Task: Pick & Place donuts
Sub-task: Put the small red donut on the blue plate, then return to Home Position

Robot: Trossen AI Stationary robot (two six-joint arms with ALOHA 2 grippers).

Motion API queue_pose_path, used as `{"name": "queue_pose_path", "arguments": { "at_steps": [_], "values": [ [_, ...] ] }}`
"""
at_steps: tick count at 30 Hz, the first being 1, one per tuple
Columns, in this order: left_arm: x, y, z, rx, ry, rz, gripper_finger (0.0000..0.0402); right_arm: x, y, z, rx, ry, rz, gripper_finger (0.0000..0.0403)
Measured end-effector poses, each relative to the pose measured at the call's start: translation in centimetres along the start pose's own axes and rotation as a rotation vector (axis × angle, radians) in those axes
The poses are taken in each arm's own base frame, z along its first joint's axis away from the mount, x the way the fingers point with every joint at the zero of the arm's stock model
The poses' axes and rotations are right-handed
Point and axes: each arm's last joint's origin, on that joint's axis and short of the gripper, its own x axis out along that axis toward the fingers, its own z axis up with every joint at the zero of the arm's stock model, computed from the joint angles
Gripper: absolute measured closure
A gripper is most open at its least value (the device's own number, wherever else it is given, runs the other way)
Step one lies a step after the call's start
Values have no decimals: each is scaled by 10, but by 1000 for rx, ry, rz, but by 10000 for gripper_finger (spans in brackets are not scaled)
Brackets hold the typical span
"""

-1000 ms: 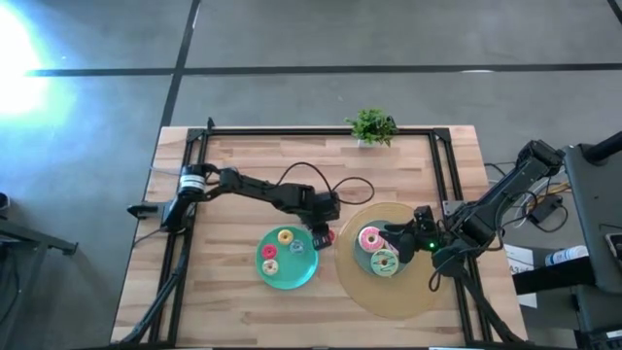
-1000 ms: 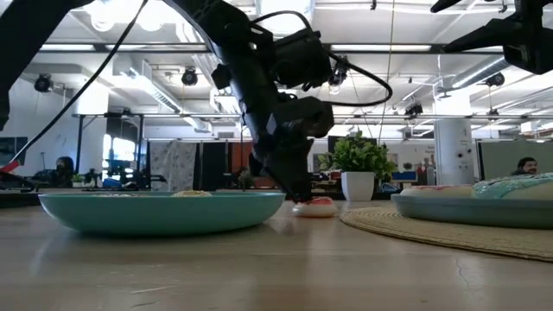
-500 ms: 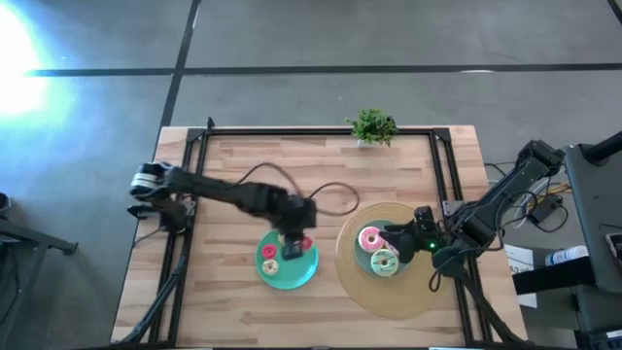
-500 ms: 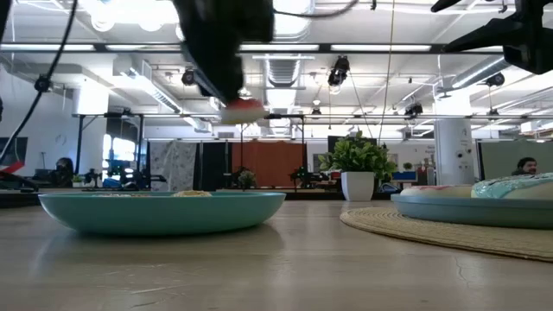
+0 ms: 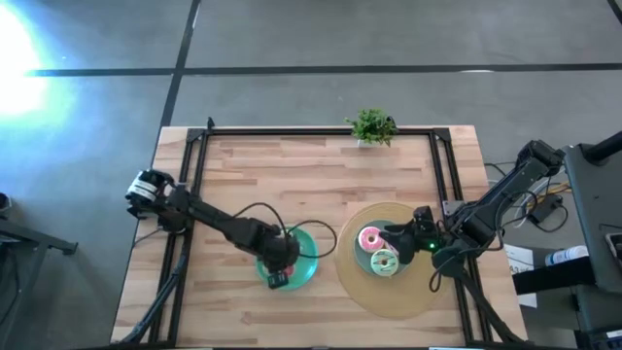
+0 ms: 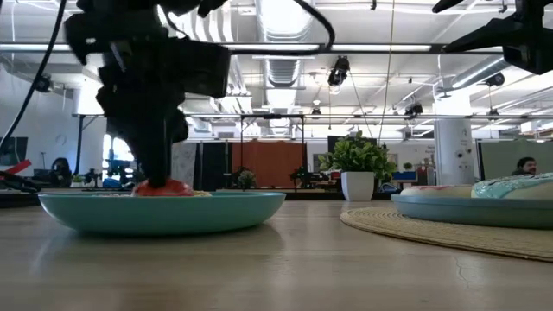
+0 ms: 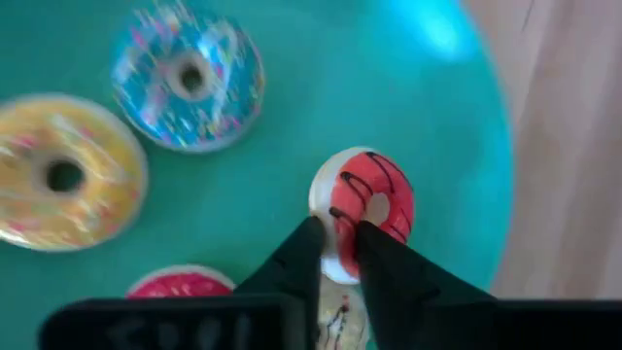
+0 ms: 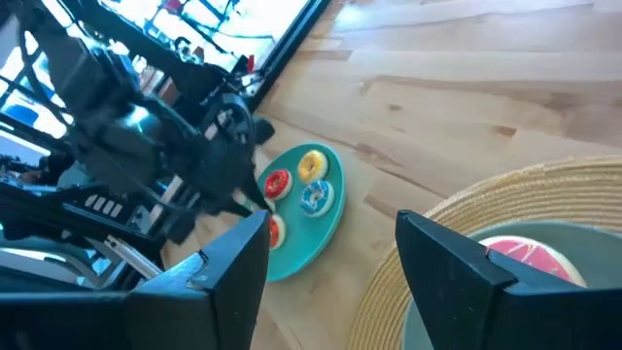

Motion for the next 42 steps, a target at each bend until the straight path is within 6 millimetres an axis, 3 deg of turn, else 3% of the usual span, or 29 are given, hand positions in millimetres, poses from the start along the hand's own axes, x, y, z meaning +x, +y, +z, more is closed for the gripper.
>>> {"name": "queue_pose_path", "arguments": {
  "at_steps": [6,14,21,25,29,32,36,42],
  "values": [
    [-14,4,8,-17,-2,28,299,0,0,0,-1,13,1,187],
    [-43,4,11,47,53,94,285,0,0,0,7,13,2,187],
    [-103,-7,26,105,-188,52,285,-1,3,-1,180,86,19,187],
    [-139,-5,27,80,-371,69,285,-2,24,-2,-29,81,189,187],
    [-156,3,17,135,-459,-150,285,0,43,4,-149,88,403,187],
    [-156,22,8,88,-553,-258,285,14,34,6,-153,88,495,187],
    [-154,52,-4,3,-716,-316,285,38,7,17,-125,82,686,186],
    [-179,86,-31,-2,-913,-288,285,53,-38,51,-196,-18,922,186]
  ]
}}
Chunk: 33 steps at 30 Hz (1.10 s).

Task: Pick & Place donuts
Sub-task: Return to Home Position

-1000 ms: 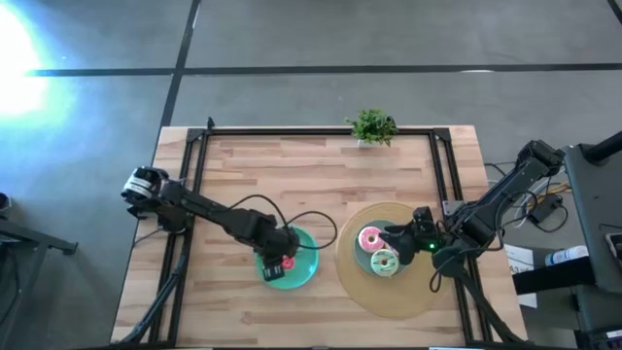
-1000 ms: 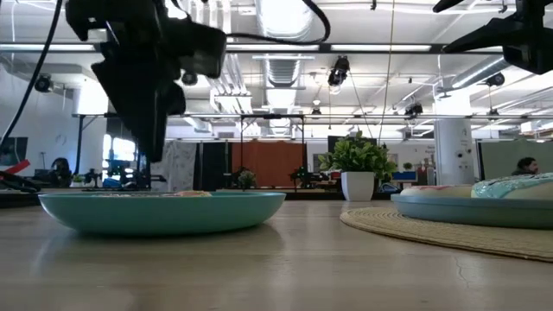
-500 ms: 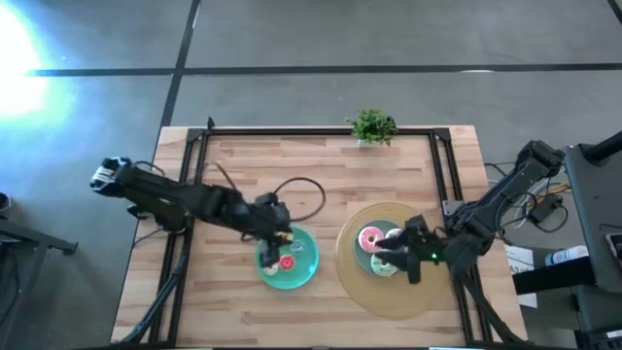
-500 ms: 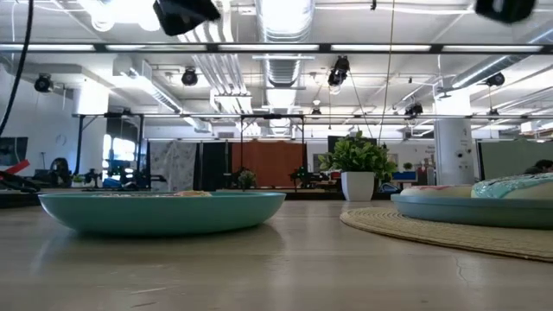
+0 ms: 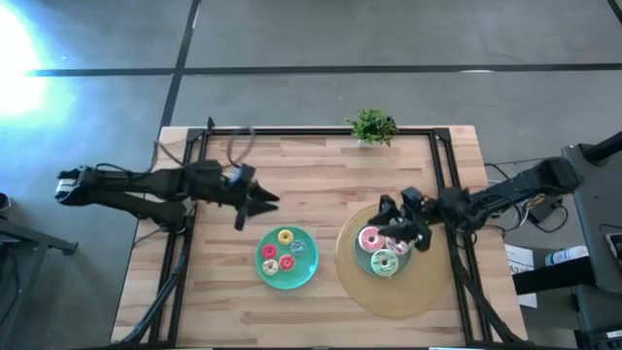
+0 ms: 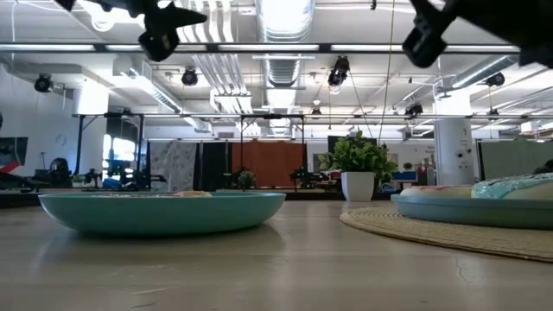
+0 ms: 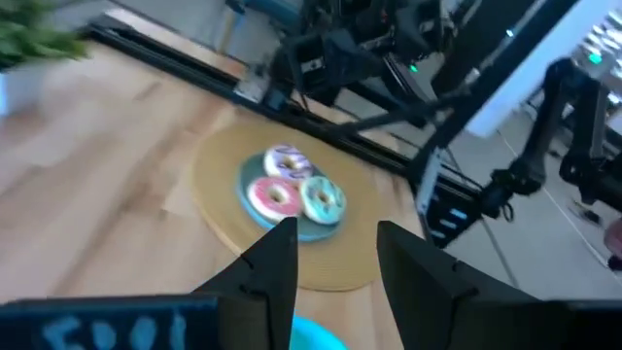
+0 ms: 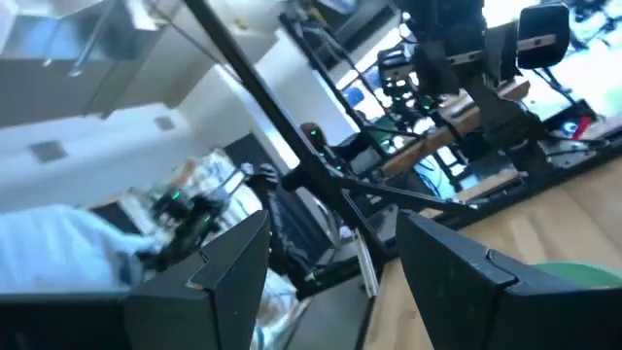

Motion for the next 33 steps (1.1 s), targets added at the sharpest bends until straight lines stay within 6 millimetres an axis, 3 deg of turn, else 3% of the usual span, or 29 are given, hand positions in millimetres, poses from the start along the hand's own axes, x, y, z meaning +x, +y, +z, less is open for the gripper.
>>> {"name": "queue_pose_path", "arguments": {
  "at_steps": [4,8,14,23,33],
  "values": [
    [-26,13,-9,-7,-61,38,285,-21,-21,6,-24,12,-31,186],
    [-40,22,-31,-20,-82,47,285,-36,-34,2,-68,23,-121,186],
    [-52,36,-63,-96,-107,76,285,-54,-56,-13,-40,75,-353,186],
    [-62,53,-96,-119,-178,169,285,-75,-75,-31,-20,91,-586,186],
    [-67,50,-90,-115,-245,143,285,-80,-79,-37,-4,160,-644,186]
  ]
}}
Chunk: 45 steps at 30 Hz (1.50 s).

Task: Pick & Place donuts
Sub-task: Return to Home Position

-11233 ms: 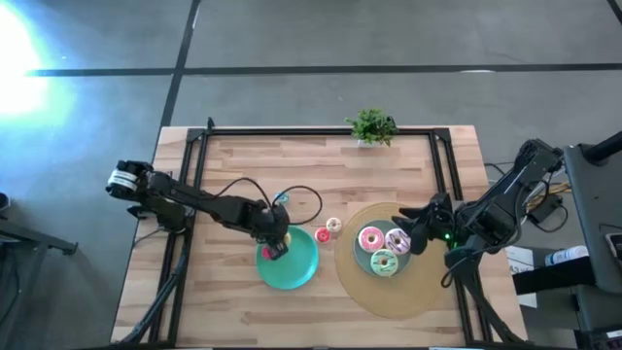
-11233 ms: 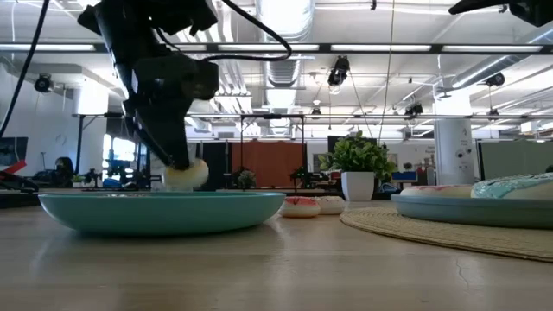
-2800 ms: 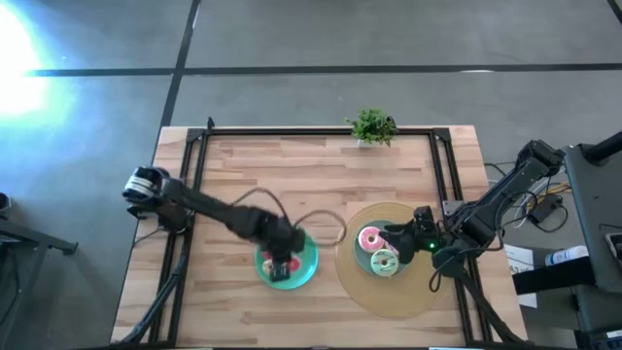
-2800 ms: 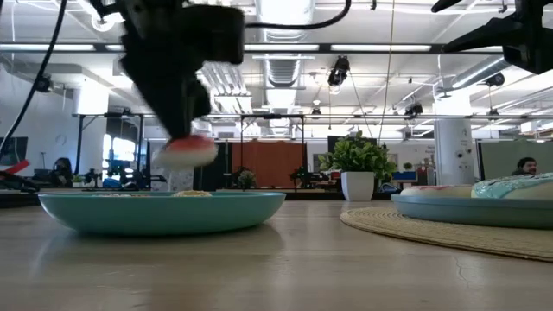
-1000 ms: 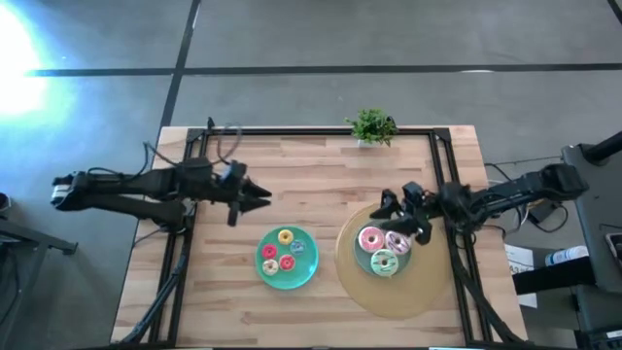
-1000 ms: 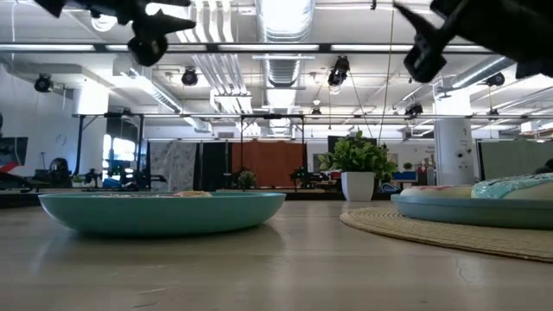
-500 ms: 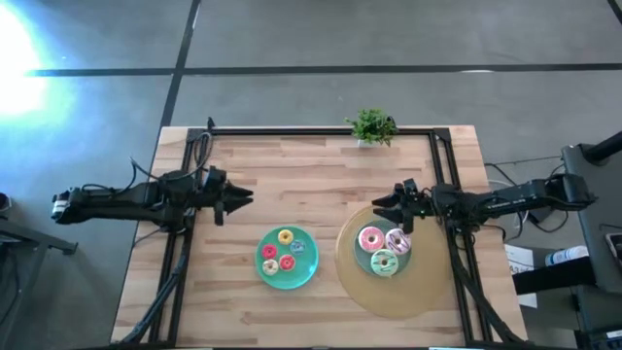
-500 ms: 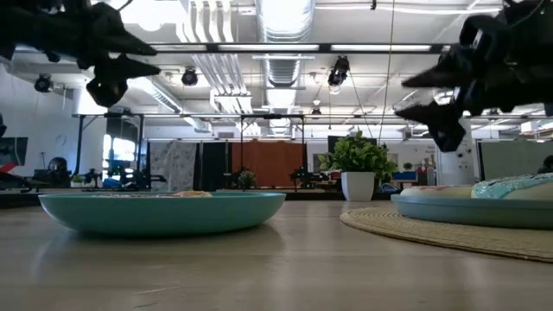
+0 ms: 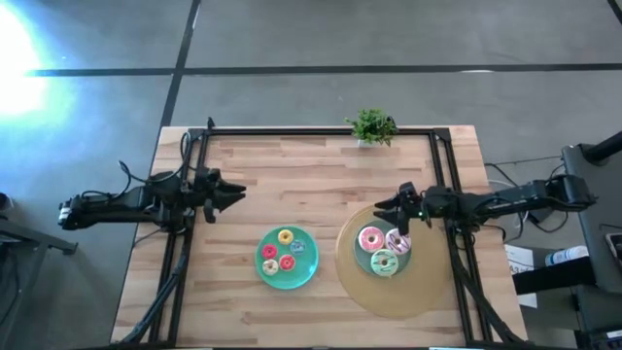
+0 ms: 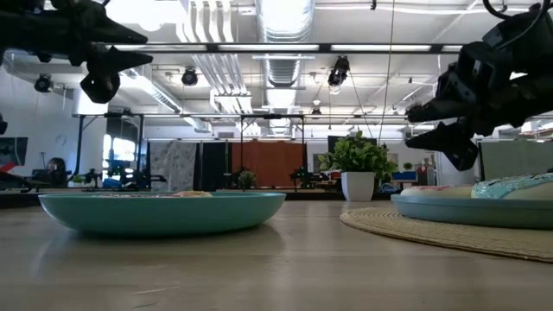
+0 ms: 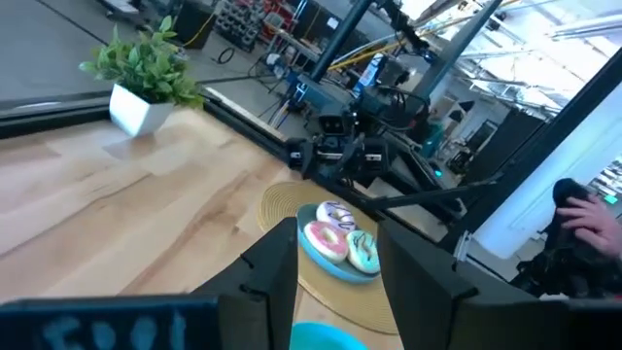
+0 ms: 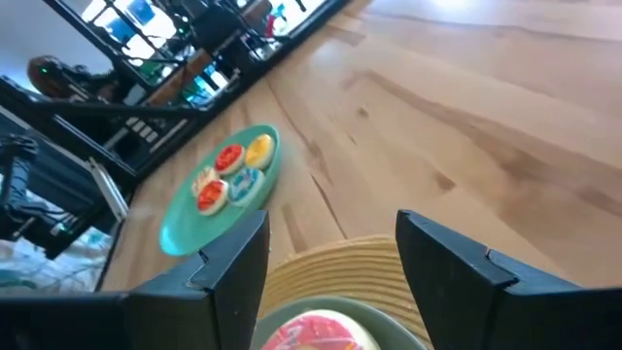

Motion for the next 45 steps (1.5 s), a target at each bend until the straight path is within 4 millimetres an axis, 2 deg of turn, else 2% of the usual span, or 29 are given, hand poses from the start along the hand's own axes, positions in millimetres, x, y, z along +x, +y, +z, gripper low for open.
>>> {"name": "queue_pose_path", "arguments": {
  "at_steps": [7,14,21,29,45],
  "values": [
    [-6,4,-5,-2,-36,-21,285,-10,9,11,4,-95,79,186],
    [-7,31,-51,-4,-52,-47,285,-31,22,27,10,-271,226,186],
    [-12,19,-36,4,-185,-264,285,-56,31,40,17,-447,374,186],
    [-11,20,-38,5,-170,-257,285,-84,39,51,24,-649,538,186],
    [-8,22,-41,4,-130,-231,285,-85,39,51,24,-659,547,186]
  ]
}}
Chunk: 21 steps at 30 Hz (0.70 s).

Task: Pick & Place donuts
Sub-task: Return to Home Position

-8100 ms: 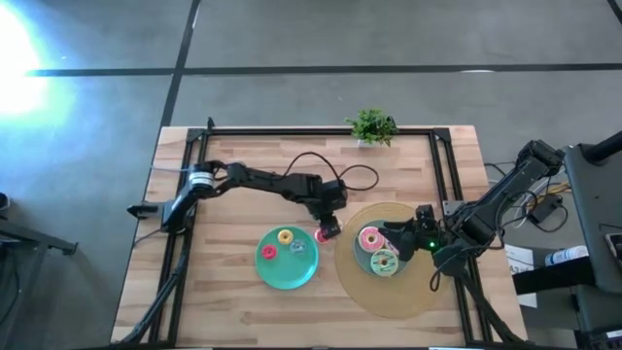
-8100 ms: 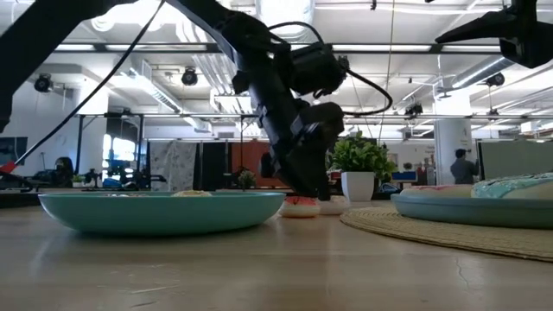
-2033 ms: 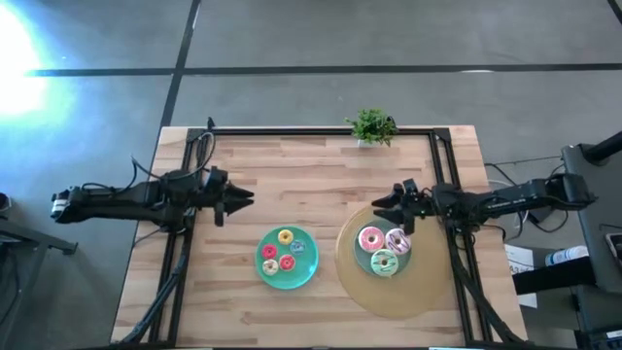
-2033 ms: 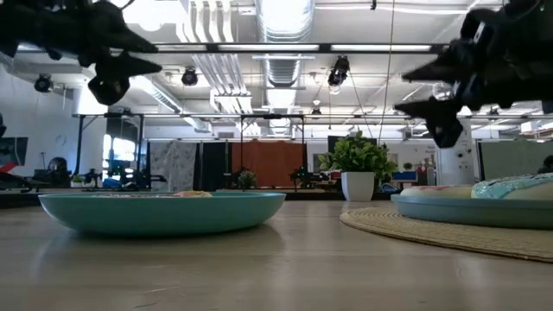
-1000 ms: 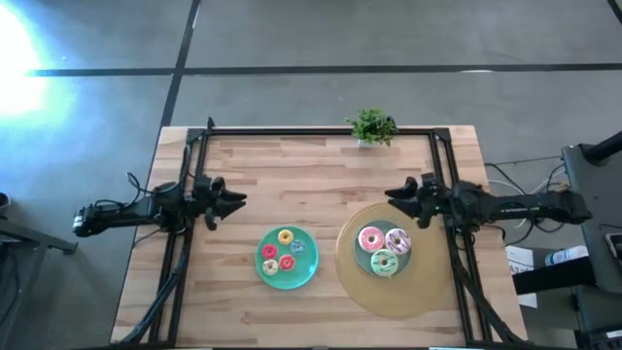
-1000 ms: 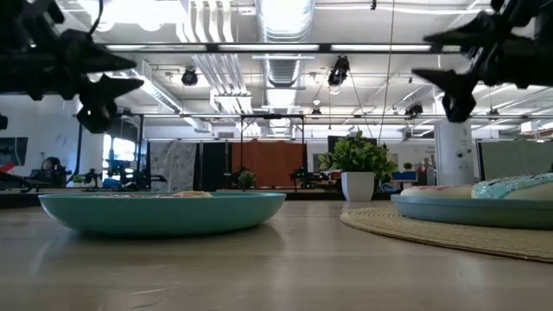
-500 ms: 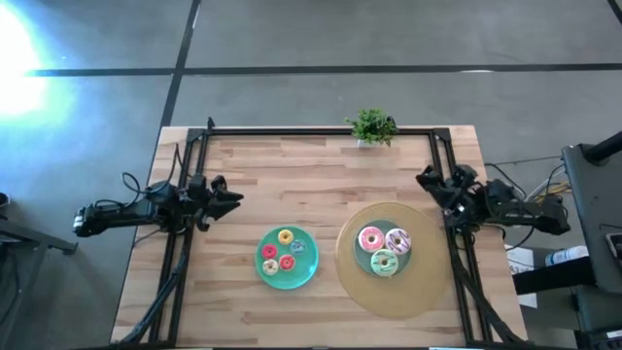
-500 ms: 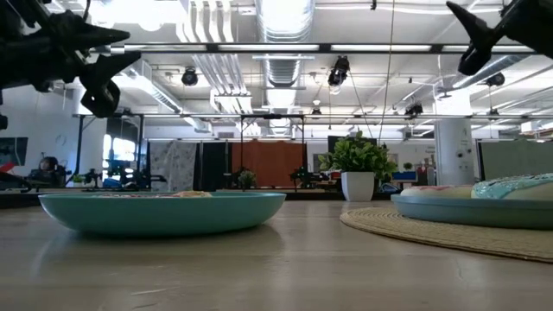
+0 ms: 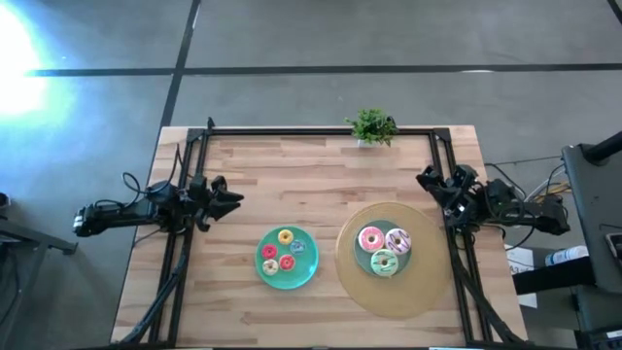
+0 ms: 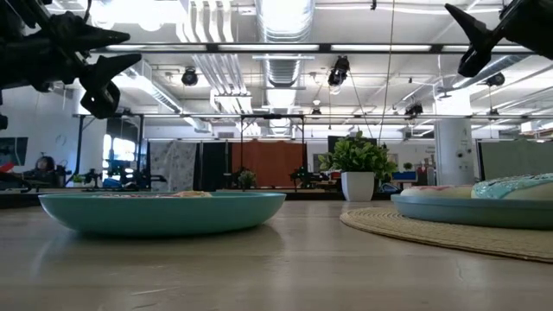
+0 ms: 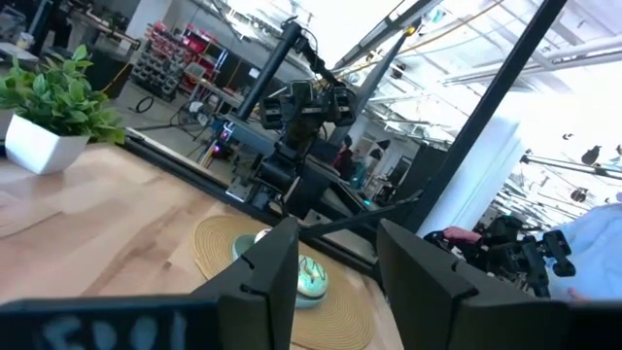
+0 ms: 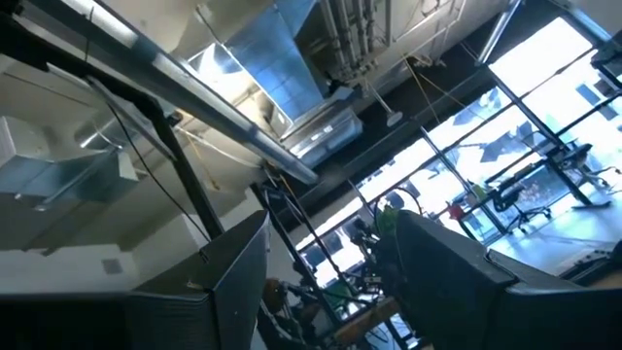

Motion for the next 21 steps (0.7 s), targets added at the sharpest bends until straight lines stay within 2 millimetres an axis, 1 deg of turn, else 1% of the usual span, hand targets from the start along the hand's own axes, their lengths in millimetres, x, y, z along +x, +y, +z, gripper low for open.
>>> {"name": "queue_pose_path", "arguments": {
  "at_steps": [4,5,7,9,12,14,17,19,21],
  "values": [
    [0,0,0,0,0,0,285,0,0,0,7,0,1,186],
    [0,0,0,0,0,0,285,0,0,0,-30,4,-1,186],
    [0,0,0,0,0,0,285,0,-2,-4,-196,42,-19,186],
    [0,0,0,0,-1,-1,285,-1,-6,-9,-336,108,-38,186],
    [0,0,0,0,-2,-1,285,-4,-14,-22,-452,260,-84,186],
    [0,0,0,0,-2,-2,285,-7,-20,-30,-483,366,-121,186],
    [0,0,0,0,-2,-1,285,-12,-26,-38,-503,471,-168,186],
    [0,0,0,0,-2,-1,285,-14,-29,-40,-543,509,-191,186],
    [0,0,0,0,-1,-1,285,-14,-30,-40,-619,521,-199,186]
  ]
}}
